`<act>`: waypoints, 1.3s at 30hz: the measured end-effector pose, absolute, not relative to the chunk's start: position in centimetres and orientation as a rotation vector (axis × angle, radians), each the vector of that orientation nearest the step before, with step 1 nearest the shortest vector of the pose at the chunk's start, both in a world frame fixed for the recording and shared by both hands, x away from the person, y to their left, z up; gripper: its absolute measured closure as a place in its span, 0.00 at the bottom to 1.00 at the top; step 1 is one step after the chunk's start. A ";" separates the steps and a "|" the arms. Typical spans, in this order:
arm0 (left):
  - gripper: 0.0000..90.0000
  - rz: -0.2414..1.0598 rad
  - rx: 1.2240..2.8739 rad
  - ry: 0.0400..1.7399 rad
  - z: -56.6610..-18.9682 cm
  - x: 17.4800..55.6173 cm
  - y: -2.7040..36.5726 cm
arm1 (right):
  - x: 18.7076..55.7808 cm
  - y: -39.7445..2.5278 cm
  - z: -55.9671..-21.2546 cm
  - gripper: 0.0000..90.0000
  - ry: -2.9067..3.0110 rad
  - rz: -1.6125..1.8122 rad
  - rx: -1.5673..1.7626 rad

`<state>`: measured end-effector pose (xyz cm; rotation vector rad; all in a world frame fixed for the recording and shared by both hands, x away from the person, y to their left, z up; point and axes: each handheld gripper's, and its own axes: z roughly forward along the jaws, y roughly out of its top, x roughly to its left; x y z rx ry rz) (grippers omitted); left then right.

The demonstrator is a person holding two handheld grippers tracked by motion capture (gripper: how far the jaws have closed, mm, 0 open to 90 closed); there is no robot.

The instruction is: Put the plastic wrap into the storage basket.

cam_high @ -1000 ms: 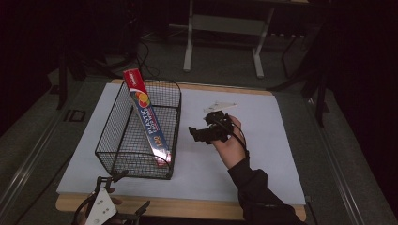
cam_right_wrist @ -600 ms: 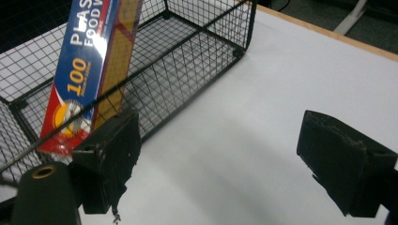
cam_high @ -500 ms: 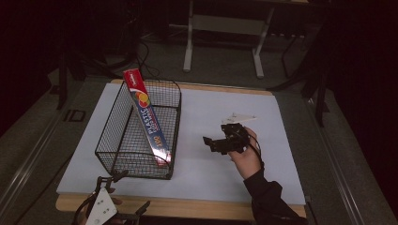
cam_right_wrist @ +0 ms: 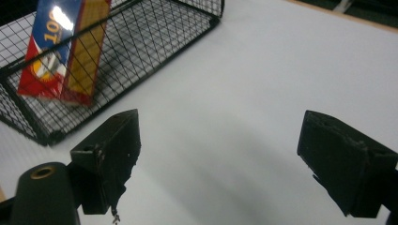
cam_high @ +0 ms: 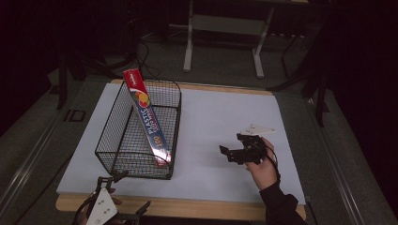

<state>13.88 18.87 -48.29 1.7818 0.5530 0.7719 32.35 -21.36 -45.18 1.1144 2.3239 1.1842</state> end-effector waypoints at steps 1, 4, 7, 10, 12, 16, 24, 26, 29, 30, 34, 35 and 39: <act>0.00 0.772 1.781 0.553 -48.3 13.9 18.9 | 32.0 -21.8 -45.7 0.15 2.334 1.157 1.122; 0.00 0.772 1.783 0.552 -48.3 13.9 18.8 | 31.7 -22.2 -46.0 0.15 2.339 1.132 1.120; 0.00 0.772 1.784 0.552 -48.3 13.9 18.8 | 31.3 -22.8 -46.3 0.15 2.335 1.128 1.133; 0.00 0.771 1.783 0.552 -48.3 13.9 18.9 | 30.6 -23.1 -46.7 0.15 2.336 1.114 1.132; 0.00 0.770 1.783 0.551 -48.3 13.9 18.8 | 30.0 -23.3 -47.0 0.15 2.341 1.089 1.119; 0.00 0.769 1.785 0.548 -48.3 13.9 18.8 | 29.5 -23.4 -47.4 0.15 2.346 1.084 1.113; 0.00 0.767 1.790 0.547 -48.3 13.9 18.8 | 29.0 -23.8 -48.5 0.14 2.321 1.057 1.097; 0.00 0.766 1.791 0.545 -48.3 13.9 18.8 | 29.0 -23.9 -48.7 0.14 2.310 1.048 1.093; 0.00 0.765 1.792 0.544 -48.3 13.9 18.8 | 29.2 -24.1 -49.1 0.14 2.287 1.016 1.086; 0.00 0.764 1.793 0.544 -48.3 13.9 18.8 | 29.3 -24.1 -49.2 0.14 2.284 1.006 1.085; 0.00 0.766 1.795 0.541 -48.3 13.9 18.8 | 29.4 -24.4 -49.4 0.14 2.263 0.967 1.076; 0.00 0.766 1.794 0.539 -48.3 13.8 18.7 | 29.4 -24.4 -49.4 0.14 2.256 0.959 1.071; 0.00 0.767 1.798 0.536 -48.3 13.8 18.7 | 29.5 -24.7 -49.5 0.14 2.242 0.959 1.074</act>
